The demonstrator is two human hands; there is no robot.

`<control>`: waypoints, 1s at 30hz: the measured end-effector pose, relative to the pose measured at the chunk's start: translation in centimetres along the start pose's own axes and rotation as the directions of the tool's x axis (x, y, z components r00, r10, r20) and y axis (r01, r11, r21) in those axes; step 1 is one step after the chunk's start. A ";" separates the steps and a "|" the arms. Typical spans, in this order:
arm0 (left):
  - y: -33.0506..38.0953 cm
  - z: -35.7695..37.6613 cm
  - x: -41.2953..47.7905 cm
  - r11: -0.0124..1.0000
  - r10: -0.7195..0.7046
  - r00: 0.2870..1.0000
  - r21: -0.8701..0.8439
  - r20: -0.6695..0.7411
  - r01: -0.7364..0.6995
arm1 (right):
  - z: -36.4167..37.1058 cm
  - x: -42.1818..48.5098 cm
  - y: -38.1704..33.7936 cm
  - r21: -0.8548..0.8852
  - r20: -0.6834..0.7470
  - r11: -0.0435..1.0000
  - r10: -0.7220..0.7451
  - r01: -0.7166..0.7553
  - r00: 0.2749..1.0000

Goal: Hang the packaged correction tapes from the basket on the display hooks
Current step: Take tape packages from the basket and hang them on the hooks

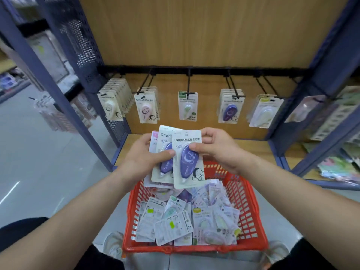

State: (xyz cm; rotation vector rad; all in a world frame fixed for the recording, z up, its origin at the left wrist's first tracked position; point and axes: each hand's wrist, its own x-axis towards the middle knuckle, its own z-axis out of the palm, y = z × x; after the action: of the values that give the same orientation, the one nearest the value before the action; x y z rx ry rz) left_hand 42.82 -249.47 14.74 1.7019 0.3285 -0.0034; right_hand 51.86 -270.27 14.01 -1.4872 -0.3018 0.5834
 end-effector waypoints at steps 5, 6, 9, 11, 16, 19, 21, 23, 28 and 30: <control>0.5 1.6 -0.5 0.999 0.035 0.990 -0.020 -0.133 -0.038 | 1.2 -2.7 0.1 -0.066 -0.124 0.997 -0.048 0.040 0.991; 0.5 1.9 -0.4 0.999 0.037 0.990 -0.033 -0.139 -0.042 | 1.1 -2.9 0.3 -0.072 -0.122 0.997 -0.051 0.042 0.991; 0.7 2.8 0.4 0.997 0.042 0.992 -0.065 -0.121 -0.050 | -0.4 -2.8 0.1 -0.104 -0.132 0.995 -0.024 0.010 0.991; 0.9 3.1 1.2 0.997 0.048 0.991 -0.062 -0.125 -0.056 | -2.6 -1.9 -0.5 -0.132 -0.174 0.991 -0.008 -0.016 0.985; 1.1 3.6 4.3 0.999 0.034 0.995 -0.021 -0.094 -0.036 | -10.2 2.0 -0.4 -0.277 -0.432 0.954 -0.017 -0.114 0.902; 1.0 4.6 5.9 0.999 0.036 0.998 -0.015 -0.057 -0.037 | -12.2 3.9 0.2 -0.317 -0.492 0.945 -0.089 -0.083 0.866; 1.0 5.2 6.8 0.999 0.028 0.999 -0.035 -0.041 -0.030 | -12.8 4.9 0.5 -0.288 -0.510 0.957 -0.127 -0.030 0.851; 1.1 5.8 7.5 0.999 0.018 0.999 -0.040 -0.030 -0.019 | -13.2 6.1 0.6 -0.244 -0.532 0.970 -0.135 0.001 0.836; 1.1 6.6 9.1 0.999 -0.001 1.000 -0.037 -0.027 0.000 | -13.6 8.2 1.3 -0.246 -0.555 0.969 -0.124 -0.019 0.823; 1.1 6.8 9.6 0.999 -0.011 0.999 -0.035 -0.037 0.010 | -14.0 8.6 1.5 -0.273 -0.556 0.961 -0.126 -0.037 0.822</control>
State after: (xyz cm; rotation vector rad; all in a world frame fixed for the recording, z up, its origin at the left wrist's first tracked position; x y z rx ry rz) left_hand 53.55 -254.13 12.84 1.6675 0.3630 0.0262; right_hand 66.16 -277.51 9.99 -1.8427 0.0598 0.0315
